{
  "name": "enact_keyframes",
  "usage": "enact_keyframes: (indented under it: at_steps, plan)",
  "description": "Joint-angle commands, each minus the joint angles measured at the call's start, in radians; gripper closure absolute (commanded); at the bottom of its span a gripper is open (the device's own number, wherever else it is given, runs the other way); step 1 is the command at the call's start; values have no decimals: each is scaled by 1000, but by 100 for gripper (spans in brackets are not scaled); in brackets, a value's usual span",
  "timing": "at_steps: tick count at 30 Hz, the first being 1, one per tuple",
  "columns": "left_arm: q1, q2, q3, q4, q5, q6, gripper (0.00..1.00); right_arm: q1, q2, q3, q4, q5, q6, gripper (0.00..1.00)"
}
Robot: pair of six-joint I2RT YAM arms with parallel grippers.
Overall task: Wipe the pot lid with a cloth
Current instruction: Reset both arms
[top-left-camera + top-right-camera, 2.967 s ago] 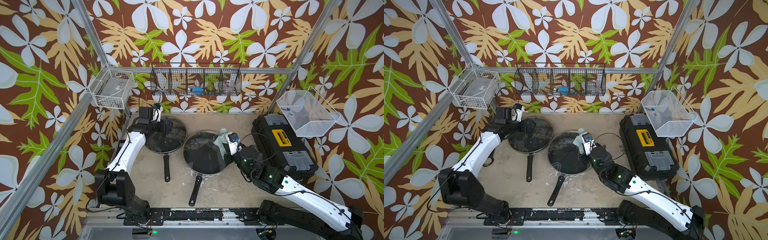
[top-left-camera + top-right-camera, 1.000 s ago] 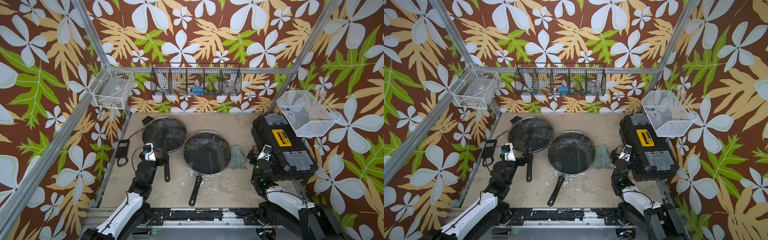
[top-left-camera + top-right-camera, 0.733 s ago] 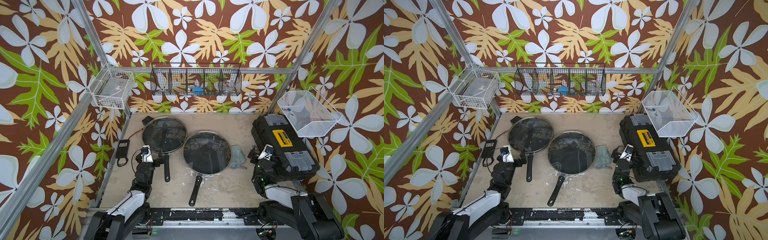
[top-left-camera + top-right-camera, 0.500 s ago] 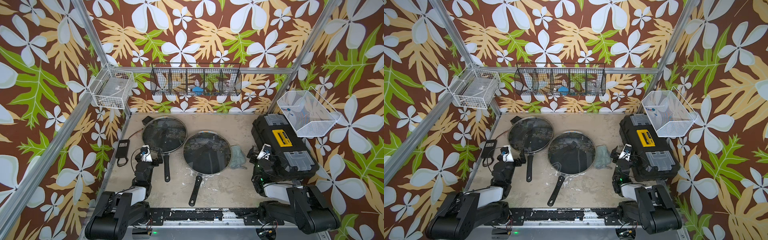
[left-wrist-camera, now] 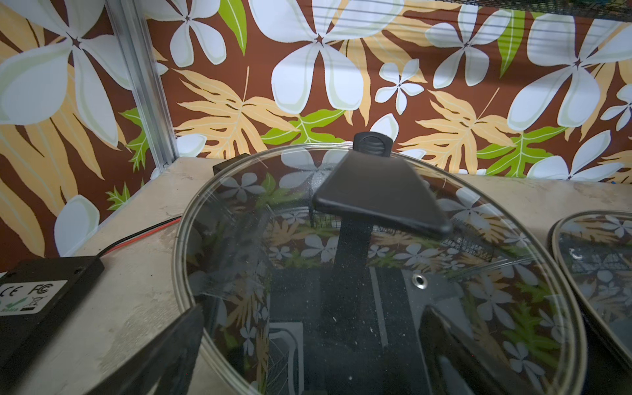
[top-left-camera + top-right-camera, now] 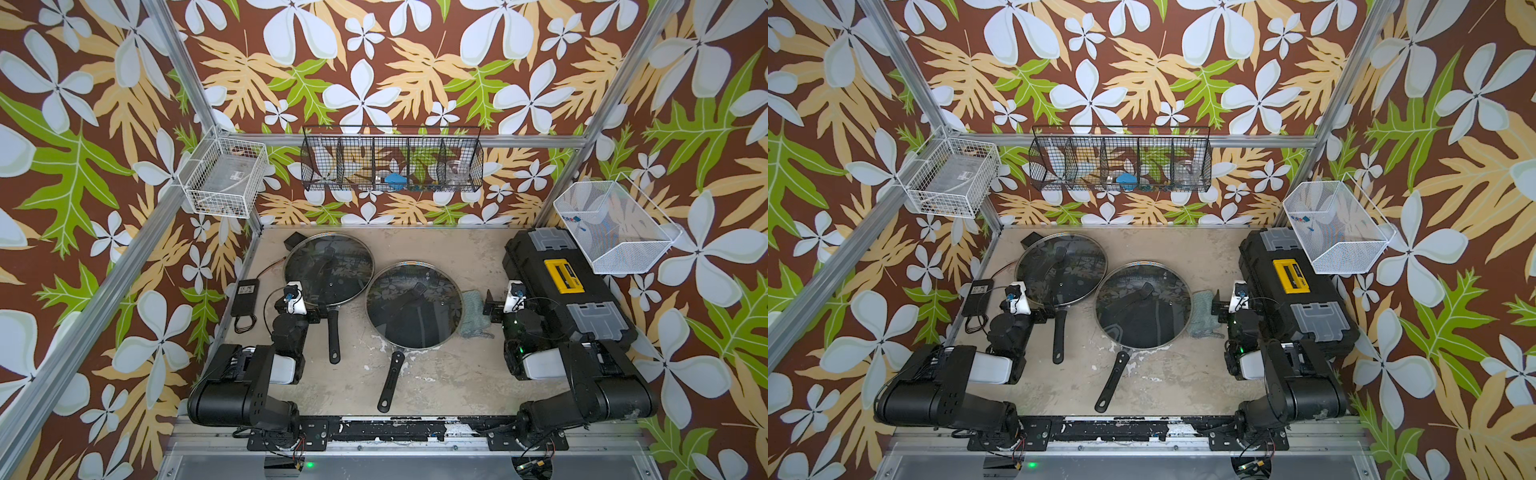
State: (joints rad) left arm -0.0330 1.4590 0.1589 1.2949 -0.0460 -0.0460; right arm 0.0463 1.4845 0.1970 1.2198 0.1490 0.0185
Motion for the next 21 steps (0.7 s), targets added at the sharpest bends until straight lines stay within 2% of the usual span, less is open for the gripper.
enact_keyframes:
  at_steps: [1, 21]
  plan:
    - [3, 0, 3, -9, -8, -8, 0, -3, 3, 3, 9, -60, 7, 0]
    - [1, -3, 0, -10, -6, -6, 0, -3, -4, -1, 7, -55, 8, 0]
